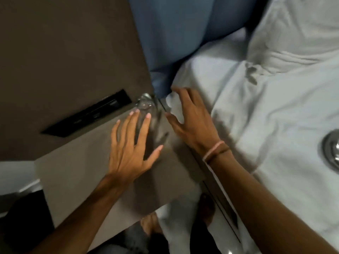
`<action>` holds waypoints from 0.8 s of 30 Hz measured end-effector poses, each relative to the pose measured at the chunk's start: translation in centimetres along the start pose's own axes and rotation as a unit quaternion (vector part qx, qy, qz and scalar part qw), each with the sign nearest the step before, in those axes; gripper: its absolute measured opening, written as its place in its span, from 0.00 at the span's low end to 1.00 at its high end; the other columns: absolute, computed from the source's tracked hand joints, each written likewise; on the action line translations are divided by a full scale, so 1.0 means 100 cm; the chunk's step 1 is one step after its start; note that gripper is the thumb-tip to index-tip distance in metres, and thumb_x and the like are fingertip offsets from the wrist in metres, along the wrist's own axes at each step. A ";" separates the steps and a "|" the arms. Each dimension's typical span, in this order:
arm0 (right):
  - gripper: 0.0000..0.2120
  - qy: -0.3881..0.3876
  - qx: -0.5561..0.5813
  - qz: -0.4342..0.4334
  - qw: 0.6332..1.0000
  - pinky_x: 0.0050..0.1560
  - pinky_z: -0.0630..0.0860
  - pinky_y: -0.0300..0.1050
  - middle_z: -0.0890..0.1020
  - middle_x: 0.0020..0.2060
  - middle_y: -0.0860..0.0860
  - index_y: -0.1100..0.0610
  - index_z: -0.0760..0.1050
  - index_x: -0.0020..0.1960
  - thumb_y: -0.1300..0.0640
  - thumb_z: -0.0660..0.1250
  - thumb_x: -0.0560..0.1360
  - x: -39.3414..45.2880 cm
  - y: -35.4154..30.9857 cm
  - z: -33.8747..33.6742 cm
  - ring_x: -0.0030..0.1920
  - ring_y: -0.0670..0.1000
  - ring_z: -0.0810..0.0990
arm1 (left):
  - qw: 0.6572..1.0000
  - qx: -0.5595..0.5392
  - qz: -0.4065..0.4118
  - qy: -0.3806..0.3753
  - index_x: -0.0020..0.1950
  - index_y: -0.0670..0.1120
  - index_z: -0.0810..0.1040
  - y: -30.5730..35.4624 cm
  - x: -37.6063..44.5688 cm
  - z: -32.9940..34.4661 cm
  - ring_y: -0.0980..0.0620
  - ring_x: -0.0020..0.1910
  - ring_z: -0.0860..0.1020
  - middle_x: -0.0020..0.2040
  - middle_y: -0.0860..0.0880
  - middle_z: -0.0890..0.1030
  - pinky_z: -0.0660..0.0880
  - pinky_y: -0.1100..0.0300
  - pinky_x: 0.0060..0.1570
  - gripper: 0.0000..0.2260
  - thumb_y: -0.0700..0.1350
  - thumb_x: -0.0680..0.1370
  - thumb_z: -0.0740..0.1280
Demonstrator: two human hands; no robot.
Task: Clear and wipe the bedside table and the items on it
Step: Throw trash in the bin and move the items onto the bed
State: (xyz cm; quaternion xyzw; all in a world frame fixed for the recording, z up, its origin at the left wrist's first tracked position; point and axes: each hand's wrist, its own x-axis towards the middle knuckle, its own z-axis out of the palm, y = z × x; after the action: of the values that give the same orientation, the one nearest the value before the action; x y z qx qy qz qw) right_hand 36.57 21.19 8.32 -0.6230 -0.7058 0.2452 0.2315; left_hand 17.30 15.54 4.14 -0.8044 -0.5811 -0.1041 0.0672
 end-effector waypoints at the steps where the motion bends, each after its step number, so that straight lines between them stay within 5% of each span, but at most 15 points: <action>1: 0.31 -0.031 -0.004 -0.004 1.000 0.63 0.76 0.54 0.71 0.67 0.56 0.54 0.64 0.75 0.47 0.69 0.76 0.013 -0.007 0.019 0.64 0.57 0.74 | 0.999 0.017 -0.026 -0.023 0.78 0.42 0.62 -0.014 -0.013 0.003 0.38 0.74 0.68 0.75 0.36 0.68 0.66 0.36 0.68 0.36 0.63 0.78 0.62; 5: 0.39 -0.126 -0.026 0.008 0.992 0.70 0.71 0.61 0.62 0.75 0.59 0.48 0.57 0.79 0.44 0.72 0.74 0.054 -0.026 0.082 0.71 0.63 0.68 | 0.992 0.039 -0.083 -0.090 0.79 0.44 0.57 -0.051 -0.051 0.012 0.38 0.75 0.66 0.76 0.36 0.65 0.62 0.35 0.71 0.38 0.65 0.77 0.59; 8: 0.35 -0.146 -0.096 0.029 0.984 0.71 0.69 0.63 0.57 0.77 0.61 0.51 0.60 0.76 0.47 0.72 0.75 0.069 -0.028 0.120 0.75 0.66 0.62 | 0.989 0.041 -0.106 -0.099 0.80 0.44 0.54 -0.071 -0.062 0.016 0.38 0.75 0.65 0.77 0.37 0.64 0.61 0.36 0.72 0.38 0.66 0.77 0.57; 13: 0.26 -0.058 -0.134 0.013 0.989 0.60 0.76 0.64 0.65 0.71 0.62 0.52 0.65 0.71 0.61 0.69 0.76 0.069 -0.013 0.141 0.64 0.65 0.70 | 0.990 0.037 -0.114 -0.075 0.80 0.44 0.57 -0.080 -0.056 0.016 0.39 0.72 0.69 0.75 0.37 0.67 0.65 0.37 0.69 0.36 0.65 0.79 0.57; 17: 0.23 -0.003 -0.012 0.027 1.000 0.60 0.77 0.54 0.72 0.65 0.58 0.53 0.66 0.71 0.54 0.68 0.78 0.052 -0.008 0.109 0.61 0.59 0.75 | 0.993 0.009 -0.101 -0.067 0.79 0.45 0.59 -0.069 -0.032 0.010 0.41 0.73 0.69 0.76 0.39 0.67 0.64 0.37 0.70 0.36 0.67 0.79 0.53; 24: 0.18 0.263 0.143 0.033 0.954 0.52 0.80 0.41 0.84 0.49 0.48 0.59 0.79 0.57 0.49 0.76 0.74 -0.003 0.013 -0.048 0.49 0.44 0.83 | 0.990 -0.117 -0.054 0.057 0.79 0.46 0.61 0.005 0.061 -0.035 0.41 0.73 0.68 0.77 0.41 0.66 0.65 0.38 0.67 0.34 0.66 0.80 0.45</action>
State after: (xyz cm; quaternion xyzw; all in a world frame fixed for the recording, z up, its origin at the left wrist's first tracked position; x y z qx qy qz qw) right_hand 40.64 21.27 11.23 -0.6489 -0.5566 0.1784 0.4871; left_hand 19.28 20.21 9.04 -0.7667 -0.6031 -0.2202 -0.0001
